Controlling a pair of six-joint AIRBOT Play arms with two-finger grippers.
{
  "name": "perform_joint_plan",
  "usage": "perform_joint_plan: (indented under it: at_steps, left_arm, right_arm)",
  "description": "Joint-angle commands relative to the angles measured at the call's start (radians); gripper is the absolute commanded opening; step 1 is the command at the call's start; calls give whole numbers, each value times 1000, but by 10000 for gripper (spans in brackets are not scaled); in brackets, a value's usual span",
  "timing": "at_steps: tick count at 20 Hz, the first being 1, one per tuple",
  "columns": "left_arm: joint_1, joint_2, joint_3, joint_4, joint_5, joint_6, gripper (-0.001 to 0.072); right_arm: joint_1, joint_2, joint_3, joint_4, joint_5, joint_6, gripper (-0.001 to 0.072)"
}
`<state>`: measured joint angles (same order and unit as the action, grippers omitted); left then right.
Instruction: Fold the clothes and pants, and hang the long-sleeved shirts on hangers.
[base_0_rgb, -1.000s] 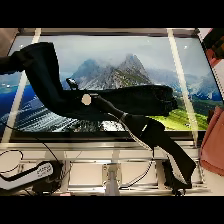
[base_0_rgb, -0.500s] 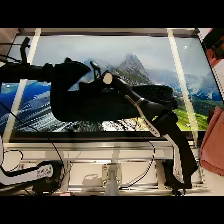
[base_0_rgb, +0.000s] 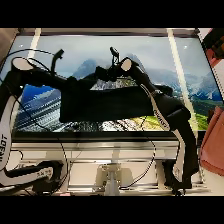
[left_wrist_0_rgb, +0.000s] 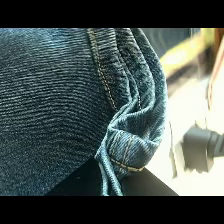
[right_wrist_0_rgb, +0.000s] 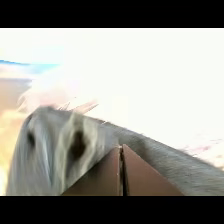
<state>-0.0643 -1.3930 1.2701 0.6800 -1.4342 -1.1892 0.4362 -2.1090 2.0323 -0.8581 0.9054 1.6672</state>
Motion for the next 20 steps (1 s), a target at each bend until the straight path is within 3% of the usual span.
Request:
perform_joint_plan:
  at_steps: [1, 3, 4, 6, 7, 11, 13, 15, 20]
  left_arm:
    - [-113, -2, -89, 0, 32, -5, 29]
    - [-169, -3, -166, 0, 193, -5, 71]
    - [-192, -3, -205, 0, 288, -5, 201]
    - [-232, -3, -279, 0, 462, -51, 648]
    - [-247, -3, -305, 0, 507, -84, 700]
    - [-237, 9, -317, -31, 492, -89, 700]
    - [-187, 39, -303, -26, 492, -45, 700]
    - [-91, 90, -282, -22, 492, 18, 700]
    - [256, 200, -272, 168, 413, 19, 700]
  right_arm:
    - [-48, 4, 1, -37, 1, 22, 42]
    - [-77, 6, 1, -32, 2, 55, 42]
    - [-90, 11, 1, -13, 5, 65, 43]
    - [-109, 27, 1, 1, 18, 67, 43]
    - [-116, 39, 1, -6, 23, 66, 43]
    - [-138, 94, 1, -17, 49, 42, 43]
    - [-154, 128, 1, -36, 74, 16, 43]
    - [-183, 163, 1, -80, 115, 14, 43]
    - [-277, 199, -2, -126, 302, -15, 43]
